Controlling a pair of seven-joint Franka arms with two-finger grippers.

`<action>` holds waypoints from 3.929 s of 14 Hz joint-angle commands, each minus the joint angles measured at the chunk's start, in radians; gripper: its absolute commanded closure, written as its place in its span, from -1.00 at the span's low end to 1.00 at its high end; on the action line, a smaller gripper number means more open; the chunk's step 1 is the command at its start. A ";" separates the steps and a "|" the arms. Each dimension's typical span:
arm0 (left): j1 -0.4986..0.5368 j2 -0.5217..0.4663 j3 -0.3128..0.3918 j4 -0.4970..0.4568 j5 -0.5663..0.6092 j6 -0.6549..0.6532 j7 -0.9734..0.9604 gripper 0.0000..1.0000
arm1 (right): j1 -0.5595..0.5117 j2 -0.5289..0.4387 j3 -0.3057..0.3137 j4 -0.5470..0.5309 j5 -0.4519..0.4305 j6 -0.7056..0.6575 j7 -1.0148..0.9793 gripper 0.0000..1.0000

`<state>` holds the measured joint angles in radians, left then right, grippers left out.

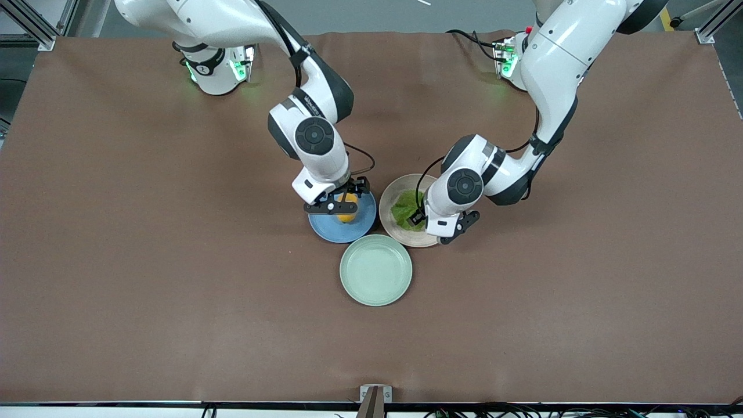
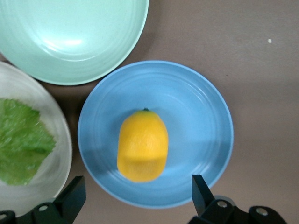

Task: Pick lemon and lettuce from plates
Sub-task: 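Lower the right gripper onto the lemon while the left gripper grasps the lettuce, then lift the lemon with the right gripper while the left gripper lifts the lettuce, then lower the lemon and lettuce onto the table beside the plates, open both grippers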

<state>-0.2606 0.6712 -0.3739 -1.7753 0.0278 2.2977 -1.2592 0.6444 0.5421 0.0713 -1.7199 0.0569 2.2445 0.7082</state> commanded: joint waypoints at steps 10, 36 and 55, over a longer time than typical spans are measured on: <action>-0.006 0.008 0.018 0.037 0.017 -0.010 -0.025 1.00 | 0.012 0.110 -0.001 -0.004 0.021 0.115 0.016 0.01; 0.445 -0.021 0.024 0.093 0.281 -0.212 -0.005 0.22 | -0.873 -0.165 -0.012 -0.283 -0.032 -0.019 -0.964 0.53; 0.477 -0.393 0.010 0.278 0.235 -0.553 0.575 -1.00 | -0.865 -0.243 -0.070 -0.445 -0.086 0.180 -0.872 -1.00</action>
<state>0.2110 0.3129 -0.3502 -1.5306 0.2828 1.8219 -0.7441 -0.2168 0.3980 -0.0050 -2.1503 -0.0188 2.4664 -0.1818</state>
